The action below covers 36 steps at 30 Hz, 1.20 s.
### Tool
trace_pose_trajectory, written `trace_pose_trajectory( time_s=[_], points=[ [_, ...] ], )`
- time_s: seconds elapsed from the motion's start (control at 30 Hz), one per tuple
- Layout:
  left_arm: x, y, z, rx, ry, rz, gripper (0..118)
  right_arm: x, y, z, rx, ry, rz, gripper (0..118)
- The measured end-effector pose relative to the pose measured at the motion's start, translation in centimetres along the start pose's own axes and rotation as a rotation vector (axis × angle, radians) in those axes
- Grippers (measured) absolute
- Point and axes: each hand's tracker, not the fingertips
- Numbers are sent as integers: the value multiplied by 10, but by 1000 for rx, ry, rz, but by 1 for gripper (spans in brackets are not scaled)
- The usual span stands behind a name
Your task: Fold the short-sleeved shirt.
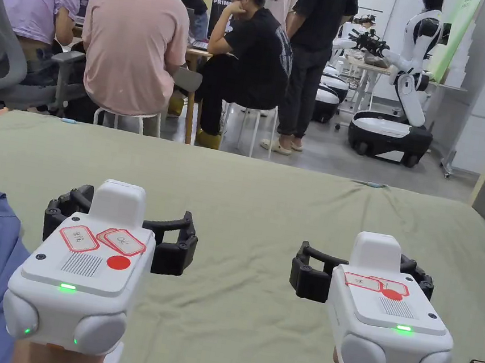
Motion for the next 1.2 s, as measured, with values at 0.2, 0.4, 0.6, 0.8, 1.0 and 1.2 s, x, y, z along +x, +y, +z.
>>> trace_pose_trajectory(
  time_s=[0.2, 0.4, 0.6, 0.8, 1.0, 1.2],
  points=[
    [-1, -1, 0, 1, 2, 7, 118, -1, 0, 0, 17, -7, 15, 118],
    [-1, -1, 1, 3, 5, 1, 118, 1, 0, 0, 20, -13, -3, 118],
    [-4, 0, 2, 5, 8, 6, 118, 1, 0, 0, 15, -6, -9, 118],
    [-5, 2, 2, 6, 7, 2, 118, 2, 0, 0, 20, 3, -14, 118],
    [-7, 1, 1, 3, 5, 2, 118, 0, 0, 0, 16, 7, -4, 118],
    [-8, 1, 1, 6, 6, 1, 118, 0, -2, -1, 9, 5, -1, 118]
  ],
)
